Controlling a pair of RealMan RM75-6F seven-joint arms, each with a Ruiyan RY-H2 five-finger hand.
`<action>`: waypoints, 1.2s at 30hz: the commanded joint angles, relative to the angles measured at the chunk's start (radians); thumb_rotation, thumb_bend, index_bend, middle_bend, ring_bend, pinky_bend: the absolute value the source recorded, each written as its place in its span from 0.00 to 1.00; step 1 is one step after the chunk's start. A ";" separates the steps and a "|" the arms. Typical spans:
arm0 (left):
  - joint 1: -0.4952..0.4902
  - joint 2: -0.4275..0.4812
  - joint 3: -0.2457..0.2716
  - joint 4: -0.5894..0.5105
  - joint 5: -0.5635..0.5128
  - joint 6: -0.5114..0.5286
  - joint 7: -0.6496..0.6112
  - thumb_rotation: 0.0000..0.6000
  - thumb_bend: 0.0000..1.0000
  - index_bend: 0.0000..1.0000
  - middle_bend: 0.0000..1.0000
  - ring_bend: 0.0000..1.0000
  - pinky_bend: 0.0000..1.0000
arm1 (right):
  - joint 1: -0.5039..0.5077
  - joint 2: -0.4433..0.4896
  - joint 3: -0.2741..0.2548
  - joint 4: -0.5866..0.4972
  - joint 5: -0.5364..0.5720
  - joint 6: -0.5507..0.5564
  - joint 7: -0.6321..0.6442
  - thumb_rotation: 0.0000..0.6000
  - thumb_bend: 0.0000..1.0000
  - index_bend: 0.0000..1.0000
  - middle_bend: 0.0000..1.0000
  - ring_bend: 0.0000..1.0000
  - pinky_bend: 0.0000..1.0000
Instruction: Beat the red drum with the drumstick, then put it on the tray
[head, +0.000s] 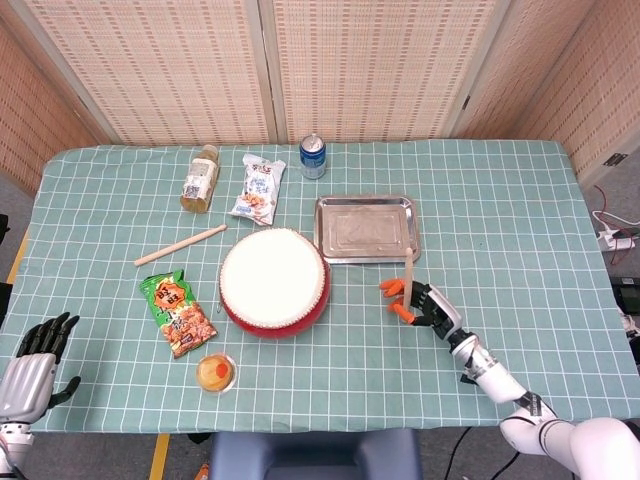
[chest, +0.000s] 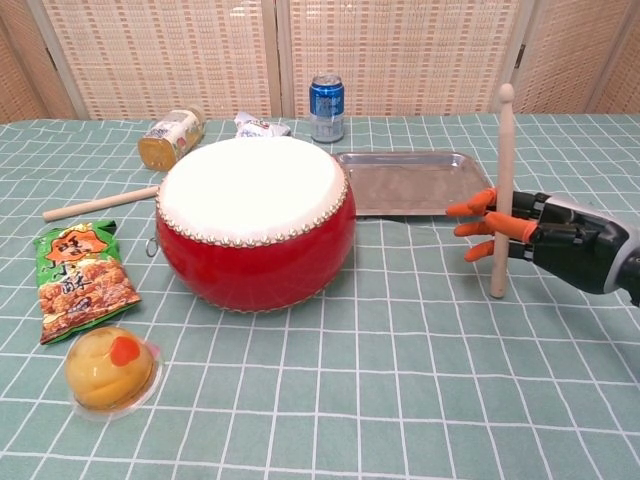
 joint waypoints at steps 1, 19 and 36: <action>0.000 -0.004 0.001 0.007 0.006 0.002 -0.008 1.00 0.24 0.01 0.00 0.00 0.03 | -0.003 -0.006 0.001 0.002 0.004 0.002 -0.010 1.00 0.42 0.48 0.31 0.33 0.44; -0.003 -0.029 0.004 0.067 0.057 0.037 -0.070 1.00 0.24 0.02 0.00 0.00 0.02 | -0.016 -0.060 0.032 0.009 0.050 -0.016 -0.106 1.00 0.34 0.60 0.49 0.58 0.71; -0.012 -0.035 0.005 0.077 0.049 0.018 -0.070 1.00 0.25 0.02 0.00 0.00 0.02 | -0.032 -0.105 0.068 0.030 0.080 -0.002 -0.199 1.00 0.37 0.79 0.77 0.91 1.00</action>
